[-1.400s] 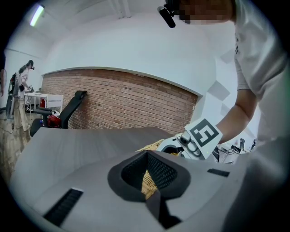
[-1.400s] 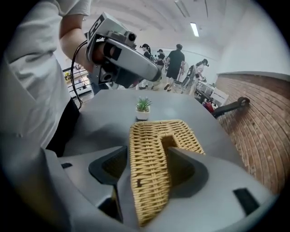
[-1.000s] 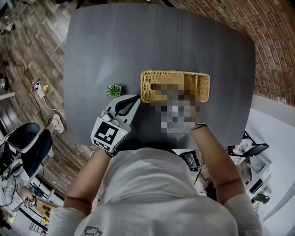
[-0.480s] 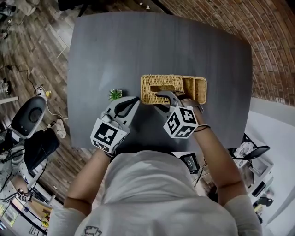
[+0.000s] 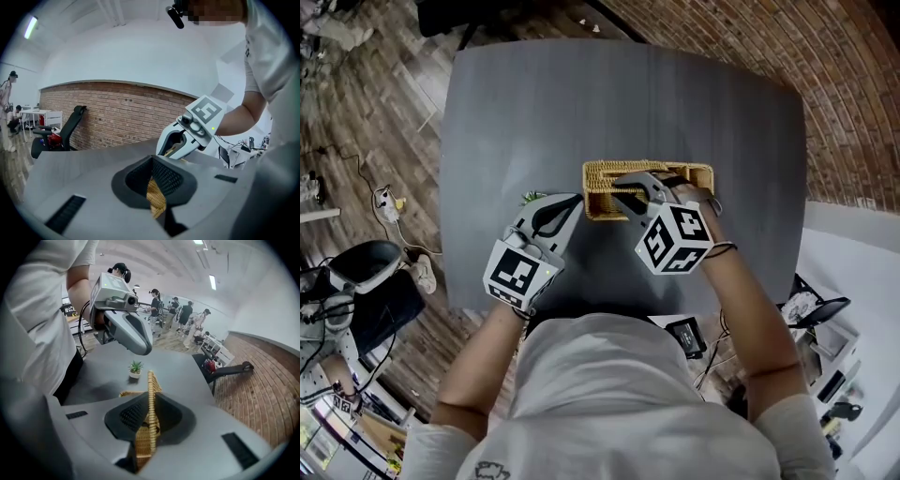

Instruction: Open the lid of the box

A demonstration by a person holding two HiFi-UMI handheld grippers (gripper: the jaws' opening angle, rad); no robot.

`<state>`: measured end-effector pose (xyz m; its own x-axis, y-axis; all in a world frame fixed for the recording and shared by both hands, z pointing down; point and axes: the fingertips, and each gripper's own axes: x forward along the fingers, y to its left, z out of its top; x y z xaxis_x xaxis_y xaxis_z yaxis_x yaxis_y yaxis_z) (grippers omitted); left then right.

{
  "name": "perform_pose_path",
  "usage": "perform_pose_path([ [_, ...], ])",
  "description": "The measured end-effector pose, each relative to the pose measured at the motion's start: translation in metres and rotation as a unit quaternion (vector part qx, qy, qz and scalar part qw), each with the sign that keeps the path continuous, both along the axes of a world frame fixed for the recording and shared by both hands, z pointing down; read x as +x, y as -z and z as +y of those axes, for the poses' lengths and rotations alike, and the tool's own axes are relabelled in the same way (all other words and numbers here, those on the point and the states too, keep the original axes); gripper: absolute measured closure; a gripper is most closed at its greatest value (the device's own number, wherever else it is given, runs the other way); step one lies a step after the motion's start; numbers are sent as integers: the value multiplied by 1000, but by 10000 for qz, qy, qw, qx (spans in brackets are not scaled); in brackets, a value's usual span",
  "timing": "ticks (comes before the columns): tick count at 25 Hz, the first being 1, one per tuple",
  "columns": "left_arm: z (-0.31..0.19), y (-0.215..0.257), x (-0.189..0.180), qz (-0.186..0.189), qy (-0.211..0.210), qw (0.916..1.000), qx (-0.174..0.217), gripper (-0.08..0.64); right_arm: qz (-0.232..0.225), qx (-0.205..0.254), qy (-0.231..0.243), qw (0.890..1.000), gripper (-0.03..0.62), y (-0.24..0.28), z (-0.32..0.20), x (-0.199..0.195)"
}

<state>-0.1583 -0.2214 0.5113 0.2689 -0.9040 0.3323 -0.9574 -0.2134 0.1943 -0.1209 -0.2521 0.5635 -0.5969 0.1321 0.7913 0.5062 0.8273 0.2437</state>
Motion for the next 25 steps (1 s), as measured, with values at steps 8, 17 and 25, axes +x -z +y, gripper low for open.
perform_pose_path([
  [8,-24,15,-17,-128,16,9999,110,549,98,109,136,9998,549,17,-38,-28],
  [17,-40,11,-32,-86,0,10000,49,549,217,-27,33,9998,531,18,-78,-63],
  [25,-45,4,-32,-54,-1,10000,60,549,168,-316,-100,9993,525,12,-90,-75],
])
